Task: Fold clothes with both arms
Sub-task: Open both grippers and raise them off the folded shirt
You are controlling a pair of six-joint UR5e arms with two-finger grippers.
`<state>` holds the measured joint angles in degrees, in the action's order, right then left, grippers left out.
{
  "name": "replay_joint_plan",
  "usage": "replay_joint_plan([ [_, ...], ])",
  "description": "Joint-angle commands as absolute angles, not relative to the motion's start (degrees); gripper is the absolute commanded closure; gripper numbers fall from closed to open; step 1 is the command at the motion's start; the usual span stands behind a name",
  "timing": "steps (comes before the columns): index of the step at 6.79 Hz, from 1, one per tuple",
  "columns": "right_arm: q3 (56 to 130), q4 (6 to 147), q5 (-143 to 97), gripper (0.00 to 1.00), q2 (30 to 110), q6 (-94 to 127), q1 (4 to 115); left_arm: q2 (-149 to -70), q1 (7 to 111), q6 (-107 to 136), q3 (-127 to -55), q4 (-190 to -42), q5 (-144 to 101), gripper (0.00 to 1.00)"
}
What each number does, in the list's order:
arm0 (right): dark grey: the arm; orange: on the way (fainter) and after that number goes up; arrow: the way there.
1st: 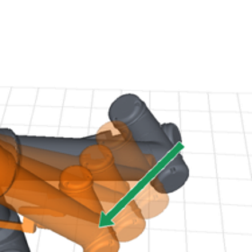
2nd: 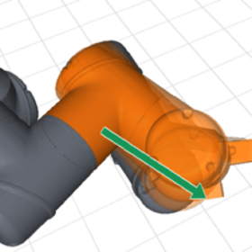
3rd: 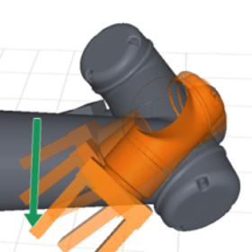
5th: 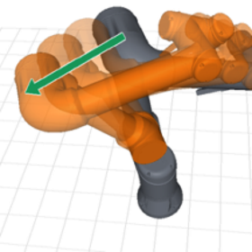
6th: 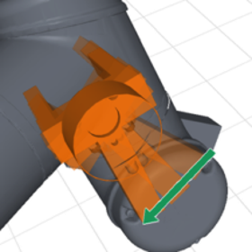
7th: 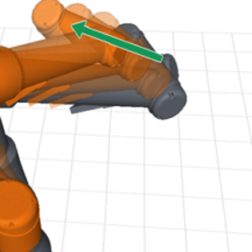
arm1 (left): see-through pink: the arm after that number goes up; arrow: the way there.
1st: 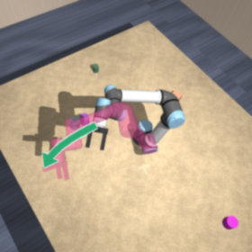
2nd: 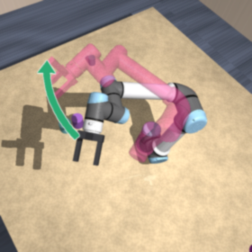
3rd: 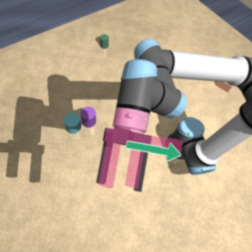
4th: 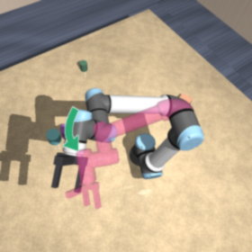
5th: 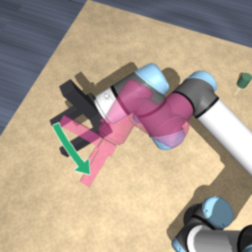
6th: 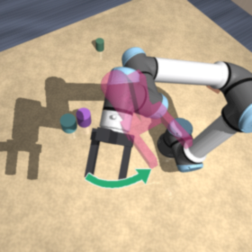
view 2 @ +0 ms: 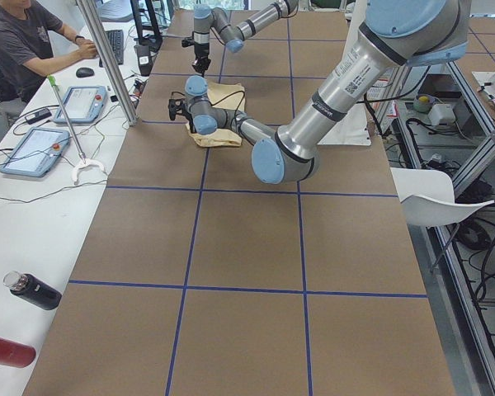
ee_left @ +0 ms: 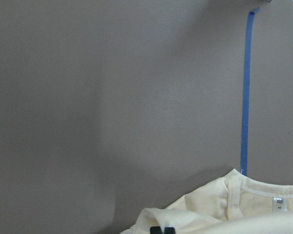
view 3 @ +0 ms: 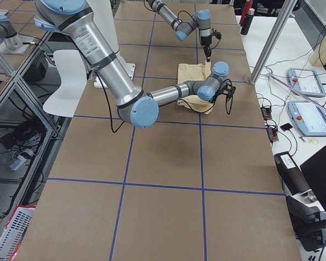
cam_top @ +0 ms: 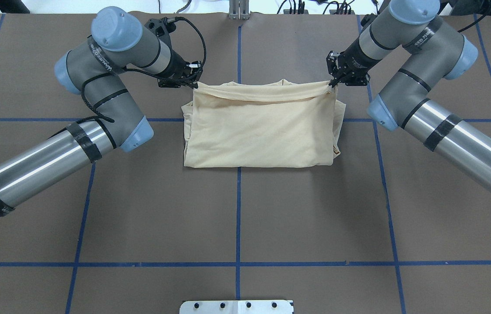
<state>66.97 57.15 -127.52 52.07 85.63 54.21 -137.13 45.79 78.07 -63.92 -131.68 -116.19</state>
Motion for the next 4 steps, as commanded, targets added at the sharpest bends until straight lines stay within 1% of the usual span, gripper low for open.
replay_joint_plan([
  [1, 67.1, 57.1, -127.4, 0.85, 52.0, 84.5, 54.2, -137.5, 45.7, 79.7, -64.1, -131.8, -116.2, 1.00],
  [2, 67.1, 57.1, -126.7, 0.13, 52.0, 84.5, 54.1, -137.4, 45.7, 79.3, -64.0, -131.9, -116.2, 0.51],
  [3, 67.1, 57.1, -125.1, 0.00, 52.0, 84.5, 54.1, -137.5, 45.7, 79.1, -64.1, -131.8, -116.2, 0.19],
  [4, 67.1, 57.1, -125.1, 0.00, 52.1, 84.4, 54.3, -137.5, 46.0, 79.1, -64.1, -131.7, -116.3, 0.02],
])
